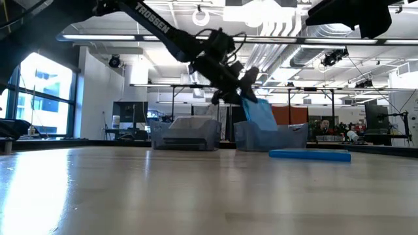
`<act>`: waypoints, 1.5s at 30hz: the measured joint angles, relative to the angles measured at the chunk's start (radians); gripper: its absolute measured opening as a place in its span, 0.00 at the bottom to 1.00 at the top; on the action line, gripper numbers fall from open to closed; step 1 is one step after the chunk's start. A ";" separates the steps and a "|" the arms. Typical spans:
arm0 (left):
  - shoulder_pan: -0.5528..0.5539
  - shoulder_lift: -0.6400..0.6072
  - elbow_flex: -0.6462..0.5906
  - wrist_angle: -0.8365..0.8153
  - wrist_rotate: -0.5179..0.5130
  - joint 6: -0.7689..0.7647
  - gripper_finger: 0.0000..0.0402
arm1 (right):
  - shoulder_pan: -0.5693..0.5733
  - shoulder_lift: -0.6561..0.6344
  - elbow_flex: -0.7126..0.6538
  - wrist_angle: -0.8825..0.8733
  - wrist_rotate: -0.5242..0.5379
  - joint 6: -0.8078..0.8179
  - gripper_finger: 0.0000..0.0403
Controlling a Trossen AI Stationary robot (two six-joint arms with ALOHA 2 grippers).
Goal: Pick & place jewel cases by type
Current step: Put the bottom left blue cd case into the right black bin, then put the top blue cd case into the right black bin
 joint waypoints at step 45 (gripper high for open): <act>-0.323 0.093 0.096 -0.619 0.169 -0.022 0.44 | -0.453 0.463 0.000 -0.548 -0.801 0.832 0.39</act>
